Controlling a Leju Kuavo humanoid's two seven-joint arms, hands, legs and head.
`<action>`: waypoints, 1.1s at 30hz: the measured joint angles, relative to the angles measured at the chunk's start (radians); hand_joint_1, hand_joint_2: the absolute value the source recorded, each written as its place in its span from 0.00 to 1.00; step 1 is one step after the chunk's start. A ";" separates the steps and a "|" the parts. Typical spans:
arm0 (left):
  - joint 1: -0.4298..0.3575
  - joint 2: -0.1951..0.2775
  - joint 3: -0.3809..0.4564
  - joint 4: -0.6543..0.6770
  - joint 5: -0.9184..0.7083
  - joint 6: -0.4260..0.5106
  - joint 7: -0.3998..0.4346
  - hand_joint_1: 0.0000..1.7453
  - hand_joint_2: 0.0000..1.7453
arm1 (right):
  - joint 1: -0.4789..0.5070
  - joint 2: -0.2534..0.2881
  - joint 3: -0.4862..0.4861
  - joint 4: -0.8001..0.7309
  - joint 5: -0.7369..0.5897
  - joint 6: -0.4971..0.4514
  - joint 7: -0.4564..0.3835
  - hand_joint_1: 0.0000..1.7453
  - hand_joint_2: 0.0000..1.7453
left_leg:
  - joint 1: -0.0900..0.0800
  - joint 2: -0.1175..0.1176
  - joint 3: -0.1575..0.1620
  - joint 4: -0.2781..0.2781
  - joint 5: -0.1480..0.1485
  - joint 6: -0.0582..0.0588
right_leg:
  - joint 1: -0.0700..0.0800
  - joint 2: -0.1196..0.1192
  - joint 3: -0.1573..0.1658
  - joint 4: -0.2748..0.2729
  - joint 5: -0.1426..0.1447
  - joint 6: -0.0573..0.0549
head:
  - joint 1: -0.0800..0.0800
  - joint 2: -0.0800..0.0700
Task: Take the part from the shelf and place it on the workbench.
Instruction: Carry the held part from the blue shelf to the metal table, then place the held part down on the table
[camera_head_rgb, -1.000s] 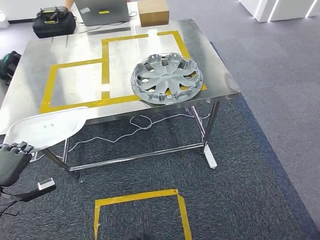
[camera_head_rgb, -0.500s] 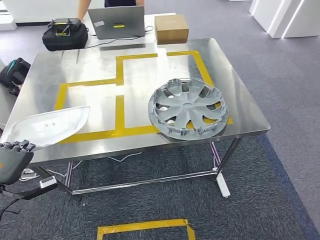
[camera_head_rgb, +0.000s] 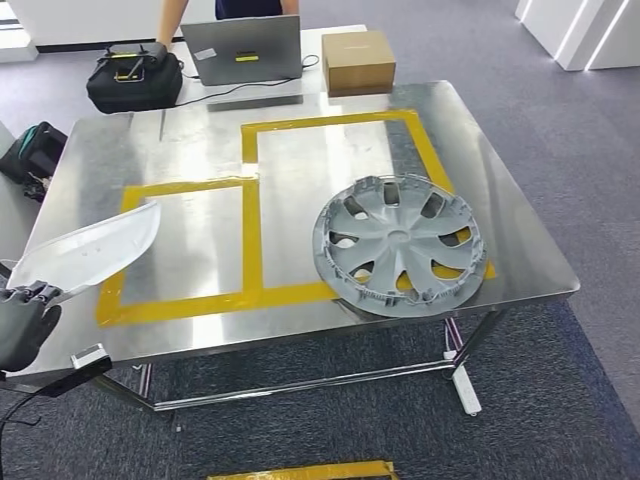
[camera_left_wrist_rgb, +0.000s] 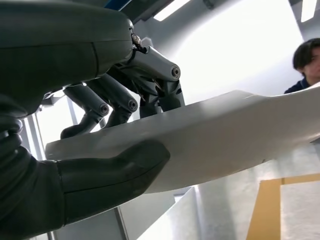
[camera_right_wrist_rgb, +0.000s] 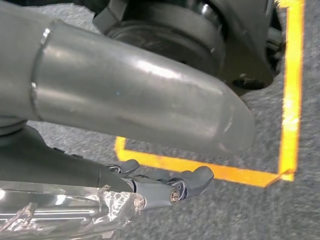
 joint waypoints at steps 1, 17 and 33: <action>0.005 -0.006 0.003 -0.001 0.004 -0.001 0.000 1.00 1.00 | 0.000 -0.004 0.001 -0.007 0.001 -0.004 0.000 0.00 0.00 | 0.000 0.003 0.000 -0.013 0.026 0.007 | 0.000 0.000 -0.001 0.004 -0.010 0.009 | -0.002 0.000; -0.002 -0.034 0.028 -0.051 0.262 -0.148 -0.150 1.00 1.00 | -0.012 -0.026 0.003 -0.083 0.049 -0.004 0.012 0.00 0.00 | -0.022 -0.002 0.080 0.001 -0.056 0.055 | 0.003 -0.021 -0.075 0.037 0.035 0.027 | 0.003 0.000; -0.227 -0.077 -0.131 -0.051 0.267 -0.226 -0.236 1.00 1.00 | -0.031 -0.028 -0.004 -0.086 0.164 0.056 0.066 0.00 0.00 | -0.022 -0.002 0.093 -0.027 -0.053 0.045 | 0.003 -0.017 -0.075 0.035 0.029 0.015 | 0.003 0.000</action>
